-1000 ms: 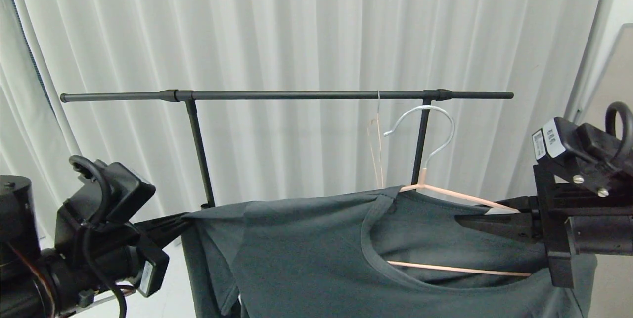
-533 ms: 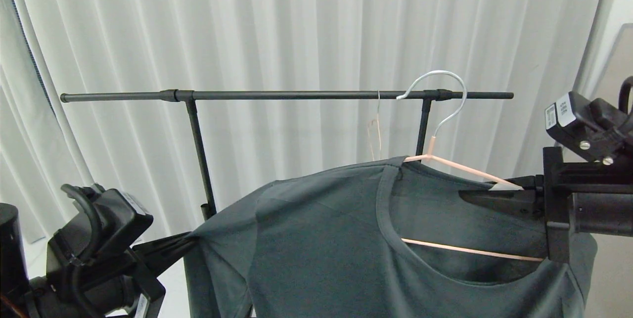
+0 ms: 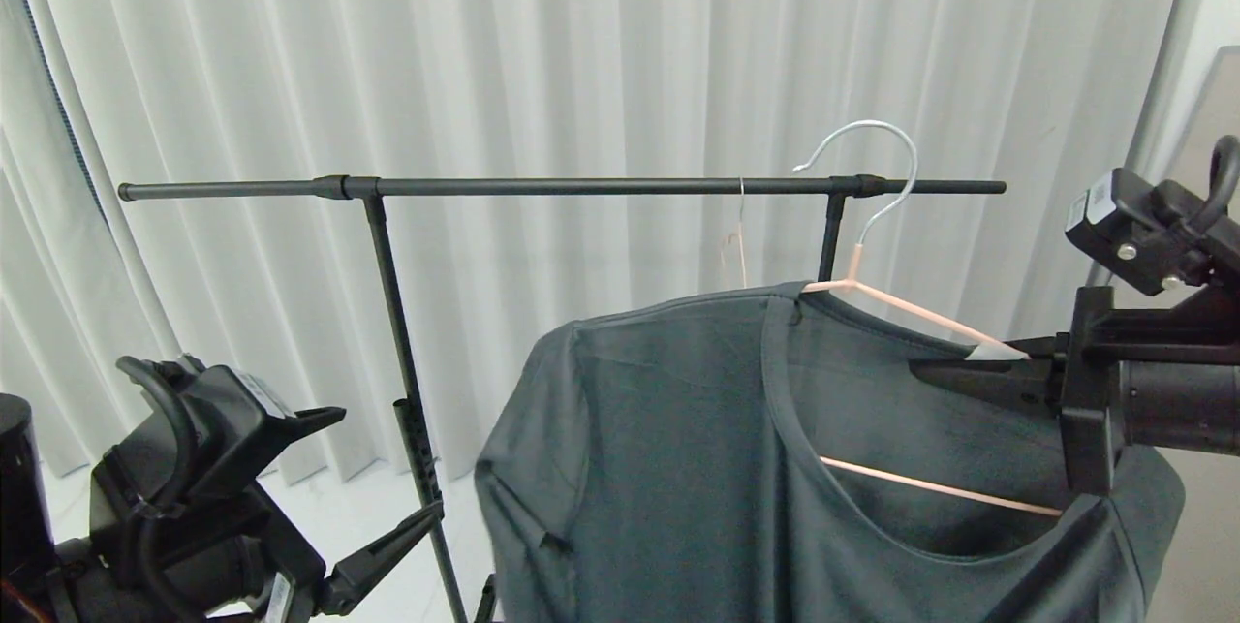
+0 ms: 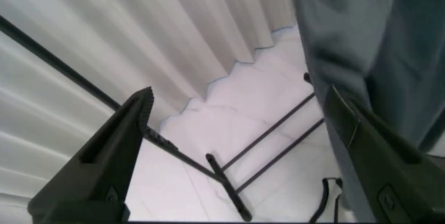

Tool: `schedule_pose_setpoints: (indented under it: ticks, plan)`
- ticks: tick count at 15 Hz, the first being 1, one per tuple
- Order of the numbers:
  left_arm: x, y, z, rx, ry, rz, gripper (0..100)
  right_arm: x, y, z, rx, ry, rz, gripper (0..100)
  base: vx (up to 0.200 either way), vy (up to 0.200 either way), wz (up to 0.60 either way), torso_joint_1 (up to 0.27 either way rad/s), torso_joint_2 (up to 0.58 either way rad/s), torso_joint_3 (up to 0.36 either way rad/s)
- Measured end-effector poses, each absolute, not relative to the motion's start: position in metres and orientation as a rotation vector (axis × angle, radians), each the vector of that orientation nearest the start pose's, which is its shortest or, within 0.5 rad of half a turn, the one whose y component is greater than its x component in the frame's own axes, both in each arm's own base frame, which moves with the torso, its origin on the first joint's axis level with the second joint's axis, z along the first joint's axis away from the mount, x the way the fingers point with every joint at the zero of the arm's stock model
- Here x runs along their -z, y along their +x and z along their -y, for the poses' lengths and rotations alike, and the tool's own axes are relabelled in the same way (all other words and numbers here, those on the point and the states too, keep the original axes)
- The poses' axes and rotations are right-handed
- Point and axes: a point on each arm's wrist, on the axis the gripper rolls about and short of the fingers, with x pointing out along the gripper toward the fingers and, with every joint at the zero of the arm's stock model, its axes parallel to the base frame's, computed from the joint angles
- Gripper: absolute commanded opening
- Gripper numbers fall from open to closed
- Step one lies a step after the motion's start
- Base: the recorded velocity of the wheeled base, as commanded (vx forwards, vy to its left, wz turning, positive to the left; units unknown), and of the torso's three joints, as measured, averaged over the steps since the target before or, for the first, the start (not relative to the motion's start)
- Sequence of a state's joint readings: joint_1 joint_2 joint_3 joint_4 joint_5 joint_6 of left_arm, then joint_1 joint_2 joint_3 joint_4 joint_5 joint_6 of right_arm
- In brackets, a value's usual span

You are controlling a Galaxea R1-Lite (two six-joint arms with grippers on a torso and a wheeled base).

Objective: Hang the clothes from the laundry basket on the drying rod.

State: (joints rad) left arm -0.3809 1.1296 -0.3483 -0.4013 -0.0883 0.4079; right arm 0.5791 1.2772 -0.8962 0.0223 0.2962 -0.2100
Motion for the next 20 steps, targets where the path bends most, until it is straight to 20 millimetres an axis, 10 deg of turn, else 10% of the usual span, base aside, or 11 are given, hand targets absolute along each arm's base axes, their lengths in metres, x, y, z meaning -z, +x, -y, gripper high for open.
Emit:
schedule_pose_setpoints:
  ticks: [14,20]
  plan:
    - [-0.179,0.155,0.047,0.399,0.405,-0.281,100,-0.237,0.178,-0.066,-0.411,-0.268,-0.517,0,0.0,0.0,0.0,0.0,0.0,0.0]
    - [-0.183,0.165,0.05,0.381,0.408,-0.284,100,-0.236,0.181,-0.067,-0.404,-0.252,-0.525,0,0.0,0.2,0.0,0.003,0.0,0.002]
